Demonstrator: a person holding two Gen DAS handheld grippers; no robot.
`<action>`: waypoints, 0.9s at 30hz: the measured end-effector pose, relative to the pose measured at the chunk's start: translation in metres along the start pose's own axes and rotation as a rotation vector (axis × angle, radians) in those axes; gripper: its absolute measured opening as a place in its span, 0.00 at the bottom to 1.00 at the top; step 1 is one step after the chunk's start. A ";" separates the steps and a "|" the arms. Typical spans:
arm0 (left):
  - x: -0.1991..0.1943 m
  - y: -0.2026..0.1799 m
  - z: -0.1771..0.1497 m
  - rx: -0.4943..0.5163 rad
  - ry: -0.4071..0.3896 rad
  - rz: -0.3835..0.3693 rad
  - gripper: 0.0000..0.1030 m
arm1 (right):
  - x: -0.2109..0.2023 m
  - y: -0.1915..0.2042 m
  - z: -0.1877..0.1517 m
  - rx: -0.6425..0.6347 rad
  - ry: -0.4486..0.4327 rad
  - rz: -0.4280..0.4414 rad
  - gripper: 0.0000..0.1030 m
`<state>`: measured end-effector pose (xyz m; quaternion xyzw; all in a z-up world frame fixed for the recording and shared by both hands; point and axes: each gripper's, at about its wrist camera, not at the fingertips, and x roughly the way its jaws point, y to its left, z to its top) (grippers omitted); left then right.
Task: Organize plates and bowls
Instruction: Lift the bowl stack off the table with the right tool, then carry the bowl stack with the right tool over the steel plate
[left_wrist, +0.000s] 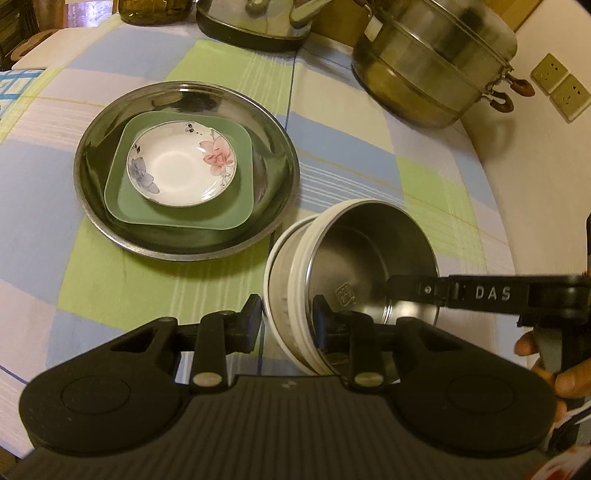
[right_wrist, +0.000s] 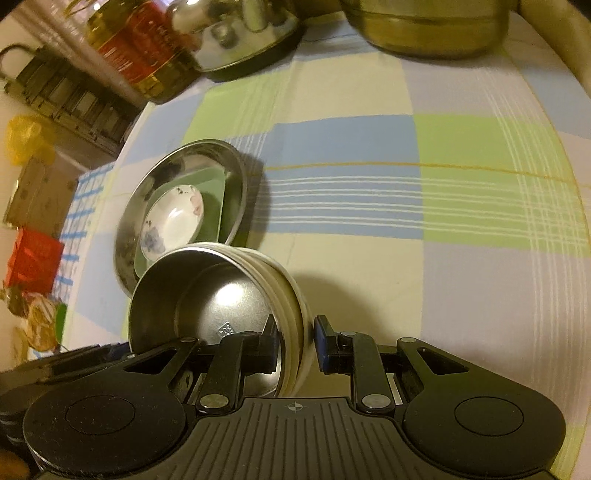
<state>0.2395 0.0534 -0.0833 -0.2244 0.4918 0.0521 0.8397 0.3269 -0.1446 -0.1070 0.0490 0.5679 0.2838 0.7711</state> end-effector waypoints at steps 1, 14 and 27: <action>0.000 -0.001 0.000 0.007 -0.004 0.004 0.25 | 0.000 0.001 -0.001 -0.007 -0.006 -0.005 0.21; 0.004 -0.007 -0.001 0.059 -0.040 0.044 0.26 | 0.003 0.001 -0.012 0.048 -0.046 -0.036 0.19; 0.005 -0.008 -0.003 0.054 -0.050 0.037 0.24 | 0.003 0.000 -0.013 0.039 -0.048 -0.024 0.18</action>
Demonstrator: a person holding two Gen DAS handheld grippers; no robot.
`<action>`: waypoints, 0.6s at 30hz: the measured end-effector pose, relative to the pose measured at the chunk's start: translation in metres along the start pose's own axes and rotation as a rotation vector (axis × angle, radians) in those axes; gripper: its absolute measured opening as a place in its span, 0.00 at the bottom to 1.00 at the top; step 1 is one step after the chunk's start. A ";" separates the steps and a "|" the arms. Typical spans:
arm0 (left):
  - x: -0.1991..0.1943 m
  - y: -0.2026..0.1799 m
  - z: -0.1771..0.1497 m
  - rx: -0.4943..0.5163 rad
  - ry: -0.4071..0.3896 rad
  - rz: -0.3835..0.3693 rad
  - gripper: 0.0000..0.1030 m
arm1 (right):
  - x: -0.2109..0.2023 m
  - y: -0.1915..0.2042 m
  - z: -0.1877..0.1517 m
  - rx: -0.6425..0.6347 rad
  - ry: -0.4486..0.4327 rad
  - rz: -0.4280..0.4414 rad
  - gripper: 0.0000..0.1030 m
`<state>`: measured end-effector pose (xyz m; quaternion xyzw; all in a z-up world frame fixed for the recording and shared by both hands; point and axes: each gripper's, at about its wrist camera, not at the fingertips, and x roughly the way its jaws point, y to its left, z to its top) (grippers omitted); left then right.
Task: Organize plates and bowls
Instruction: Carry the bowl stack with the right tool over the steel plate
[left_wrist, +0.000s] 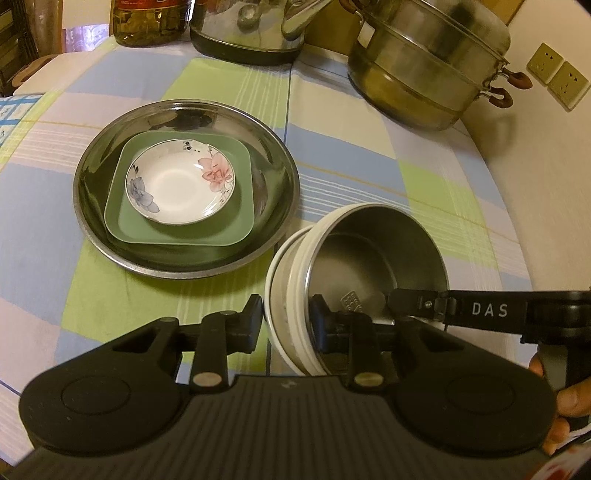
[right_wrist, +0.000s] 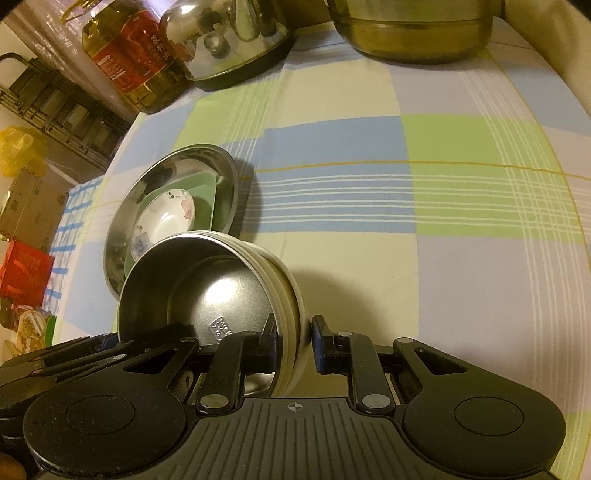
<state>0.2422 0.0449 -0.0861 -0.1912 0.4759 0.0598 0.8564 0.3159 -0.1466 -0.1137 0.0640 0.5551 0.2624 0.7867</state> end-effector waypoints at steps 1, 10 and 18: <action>0.000 0.000 0.000 0.000 0.000 0.001 0.24 | 0.000 0.000 0.000 0.001 0.000 0.000 0.18; 0.000 0.000 0.002 -0.004 0.018 -0.006 0.23 | 0.000 0.003 0.001 -0.009 0.008 -0.013 0.18; -0.006 0.000 0.004 0.008 0.016 -0.020 0.23 | -0.005 0.006 0.004 0.001 0.009 -0.016 0.17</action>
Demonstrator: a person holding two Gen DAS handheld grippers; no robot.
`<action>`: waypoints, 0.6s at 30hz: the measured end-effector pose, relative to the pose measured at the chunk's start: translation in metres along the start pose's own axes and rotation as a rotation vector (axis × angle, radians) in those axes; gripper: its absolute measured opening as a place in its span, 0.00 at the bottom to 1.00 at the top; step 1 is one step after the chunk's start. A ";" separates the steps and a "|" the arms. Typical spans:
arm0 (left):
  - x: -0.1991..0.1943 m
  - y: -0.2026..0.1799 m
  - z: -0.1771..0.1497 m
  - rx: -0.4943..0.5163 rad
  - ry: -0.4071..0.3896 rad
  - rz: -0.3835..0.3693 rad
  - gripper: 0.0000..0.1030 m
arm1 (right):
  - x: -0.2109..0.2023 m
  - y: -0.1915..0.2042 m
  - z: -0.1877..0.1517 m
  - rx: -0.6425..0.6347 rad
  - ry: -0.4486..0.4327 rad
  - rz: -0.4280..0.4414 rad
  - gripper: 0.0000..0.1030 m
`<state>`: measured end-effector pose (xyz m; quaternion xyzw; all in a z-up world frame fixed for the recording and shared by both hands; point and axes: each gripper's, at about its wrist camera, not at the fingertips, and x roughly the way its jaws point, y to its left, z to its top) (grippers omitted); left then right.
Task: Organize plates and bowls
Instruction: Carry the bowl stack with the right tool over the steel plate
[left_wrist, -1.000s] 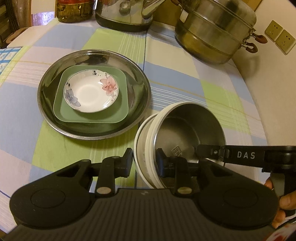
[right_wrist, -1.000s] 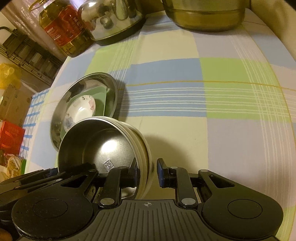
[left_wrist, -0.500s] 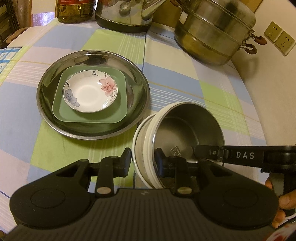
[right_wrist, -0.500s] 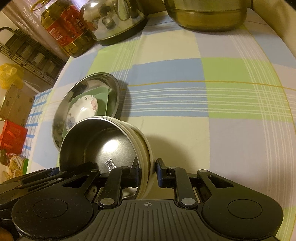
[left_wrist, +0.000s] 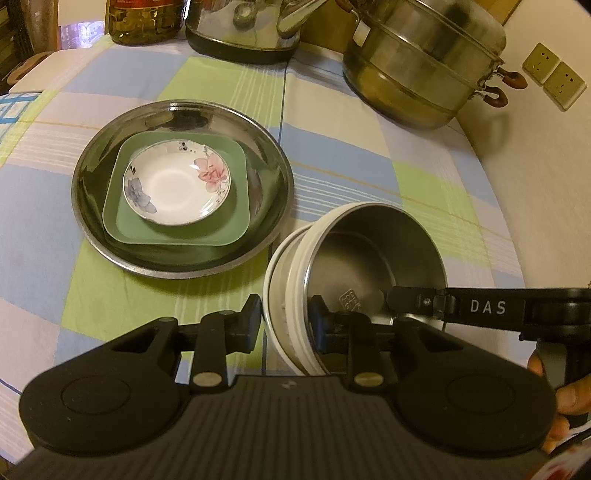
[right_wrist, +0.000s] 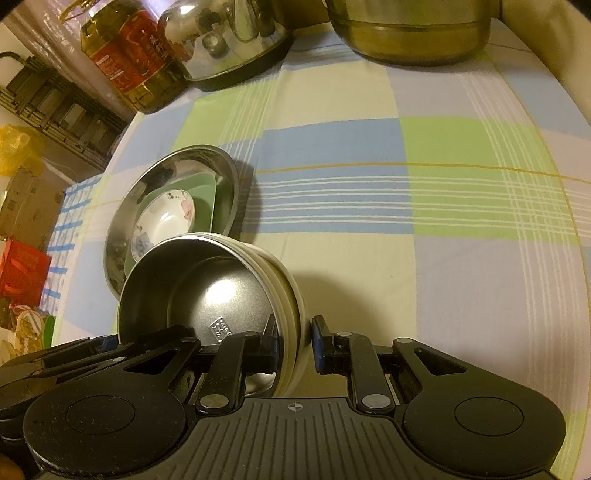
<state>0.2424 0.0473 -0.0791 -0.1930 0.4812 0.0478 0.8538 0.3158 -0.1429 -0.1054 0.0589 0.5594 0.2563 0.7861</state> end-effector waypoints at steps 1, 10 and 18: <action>-0.001 0.000 0.001 0.002 -0.001 -0.001 0.23 | -0.001 0.001 0.001 0.001 0.000 -0.001 0.17; -0.016 0.004 0.014 0.010 -0.019 -0.015 0.23 | -0.012 0.011 0.007 0.017 -0.008 0.001 0.17; -0.027 0.019 0.033 0.003 -0.038 -0.021 0.23 | -0.014 0.034 0.026 0.012 -0.029 -0.001 0.18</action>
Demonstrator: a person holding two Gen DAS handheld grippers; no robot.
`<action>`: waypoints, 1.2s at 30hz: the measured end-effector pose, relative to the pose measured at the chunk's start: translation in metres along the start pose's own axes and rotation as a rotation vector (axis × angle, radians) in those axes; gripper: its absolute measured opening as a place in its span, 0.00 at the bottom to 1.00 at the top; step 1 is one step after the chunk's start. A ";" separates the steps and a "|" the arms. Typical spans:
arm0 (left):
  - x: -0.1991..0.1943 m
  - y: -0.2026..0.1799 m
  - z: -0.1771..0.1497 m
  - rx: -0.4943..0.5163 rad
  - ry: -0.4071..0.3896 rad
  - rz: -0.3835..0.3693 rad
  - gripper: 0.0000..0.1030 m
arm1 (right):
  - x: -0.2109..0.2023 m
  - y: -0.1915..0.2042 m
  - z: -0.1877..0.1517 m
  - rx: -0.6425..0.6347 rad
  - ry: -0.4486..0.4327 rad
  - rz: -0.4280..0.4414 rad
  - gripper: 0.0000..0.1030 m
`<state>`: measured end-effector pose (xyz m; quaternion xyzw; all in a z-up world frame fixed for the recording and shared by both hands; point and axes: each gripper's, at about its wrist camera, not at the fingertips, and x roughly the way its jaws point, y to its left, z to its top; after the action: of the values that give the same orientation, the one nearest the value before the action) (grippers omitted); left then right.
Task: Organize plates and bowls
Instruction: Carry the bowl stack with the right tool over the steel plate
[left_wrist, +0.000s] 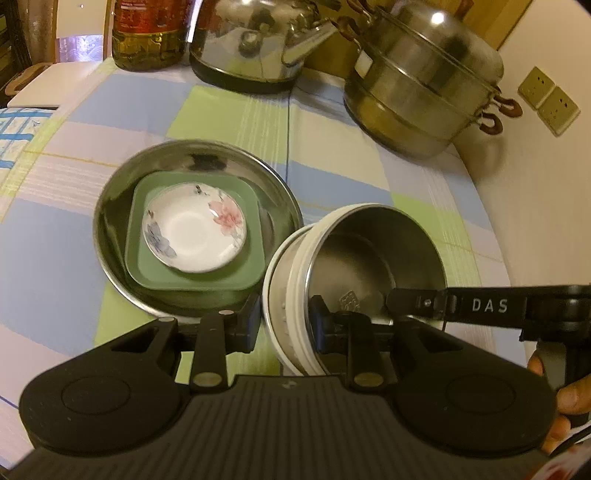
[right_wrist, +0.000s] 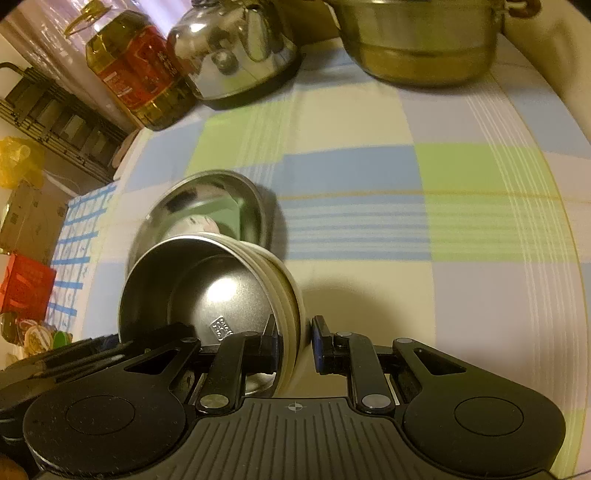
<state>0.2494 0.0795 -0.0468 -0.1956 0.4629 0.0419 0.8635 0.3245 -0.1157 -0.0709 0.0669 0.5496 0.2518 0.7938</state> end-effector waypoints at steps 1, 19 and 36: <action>-0.002 0.003 0.003 0.000 -0.005 0.001 0.24 | 0.000 0.004 0.004 -0.006 -0.003 0.001 0.18; 0.003 0.072 0.065 -0.079 -0.019 0.026 0.25 | 0.052 0.071 0.073 -0.048 0.039 0.022 0.18; 0.036 0.111 0.080 -0.126 0.043 0.035 0.24 | 0.101 0.090 0.088 -0.048 0.109 -0.012 0.18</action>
<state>0.3047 0.2077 -0.0691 -0.2424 0.4812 0.0820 0.8384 0.4020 0.0248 -0.0873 0.0307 0.5864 0.2634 0.7654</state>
